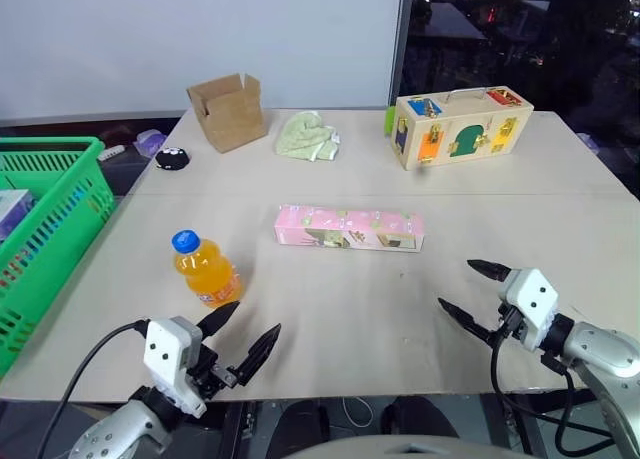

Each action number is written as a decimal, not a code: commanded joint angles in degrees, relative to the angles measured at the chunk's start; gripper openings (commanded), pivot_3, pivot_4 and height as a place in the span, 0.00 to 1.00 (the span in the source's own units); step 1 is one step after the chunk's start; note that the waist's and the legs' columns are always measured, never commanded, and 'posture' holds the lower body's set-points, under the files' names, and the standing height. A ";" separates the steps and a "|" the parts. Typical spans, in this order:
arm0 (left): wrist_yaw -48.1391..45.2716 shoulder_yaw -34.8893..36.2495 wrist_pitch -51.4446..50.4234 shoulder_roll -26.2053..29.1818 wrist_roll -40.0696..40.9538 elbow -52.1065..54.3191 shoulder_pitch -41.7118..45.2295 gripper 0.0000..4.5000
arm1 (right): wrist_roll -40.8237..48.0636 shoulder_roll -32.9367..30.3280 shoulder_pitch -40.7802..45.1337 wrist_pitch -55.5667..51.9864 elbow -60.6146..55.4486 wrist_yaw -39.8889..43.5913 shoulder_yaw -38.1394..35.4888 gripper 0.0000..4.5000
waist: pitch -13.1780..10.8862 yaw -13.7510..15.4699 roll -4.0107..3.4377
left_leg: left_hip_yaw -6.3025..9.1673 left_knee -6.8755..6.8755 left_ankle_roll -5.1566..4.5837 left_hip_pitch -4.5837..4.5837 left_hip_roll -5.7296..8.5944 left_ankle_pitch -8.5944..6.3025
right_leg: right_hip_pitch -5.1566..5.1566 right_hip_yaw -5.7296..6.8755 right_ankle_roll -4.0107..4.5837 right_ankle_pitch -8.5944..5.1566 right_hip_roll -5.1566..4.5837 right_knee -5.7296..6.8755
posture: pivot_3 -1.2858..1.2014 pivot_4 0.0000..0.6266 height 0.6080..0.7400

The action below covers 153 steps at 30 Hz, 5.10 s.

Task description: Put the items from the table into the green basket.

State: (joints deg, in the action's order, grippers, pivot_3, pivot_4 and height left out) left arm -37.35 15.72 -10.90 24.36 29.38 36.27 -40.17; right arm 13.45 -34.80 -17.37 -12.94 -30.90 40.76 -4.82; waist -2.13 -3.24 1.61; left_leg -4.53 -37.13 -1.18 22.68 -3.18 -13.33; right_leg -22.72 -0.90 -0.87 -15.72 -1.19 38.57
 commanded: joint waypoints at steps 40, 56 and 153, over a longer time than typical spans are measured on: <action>-7.69 4.20 11.01 0.79 5.50 11.92 -12.68 1.00 | -15.74 6.16 72.42 -11.42 59.12 22.82 32.52 0.99 | -0.10 4.86 -0.22 | -0.48 0.03 -0.62 0.24 -0.03 -0.04 | -0.32 0.16 0.38 0.26 0.21 -0.15 | 0.61 0.00 1.00; -8.93 3.00 15.94 -2.20 4.21 11.71 -14.36 1.00 | -18.98 7.88 73.76 -19.11 67.57 28.80 32.51 0.93 | -0.14 6.01 -0.28 | -0.64 0.04 -0.63 0.39 -0.08 -0.07 | -0.64 0.02 0.39 0.26 0.07 -0.12 | 0.60 0.00 1.00; 30.65 9.48 -22.09 13.30 62.99 -3.26 53.54 0.40 | 30.55 2.35 43.08 -32.18 5.62 9.78 5.01 0.99 | 0.12 2.49 -0.26 | 0.44 -0.47 -0.55 0.83 0.45 -0.08 | -0.73 -0.01 0.21 0.47 0.52 0.28 | 0.54 0.00 1.00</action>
State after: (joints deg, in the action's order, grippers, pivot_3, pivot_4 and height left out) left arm -8.70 21.31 -35.79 36.90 90.44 32.44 11.67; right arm 44.44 -34.04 24.05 -48.25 -22.48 52.52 1.40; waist -2.01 -0.75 1.34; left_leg -4.10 -37.60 -1.72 23.50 -2.74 -13.41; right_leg -23.45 -0.93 -0.66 -15.24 -0.67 38.86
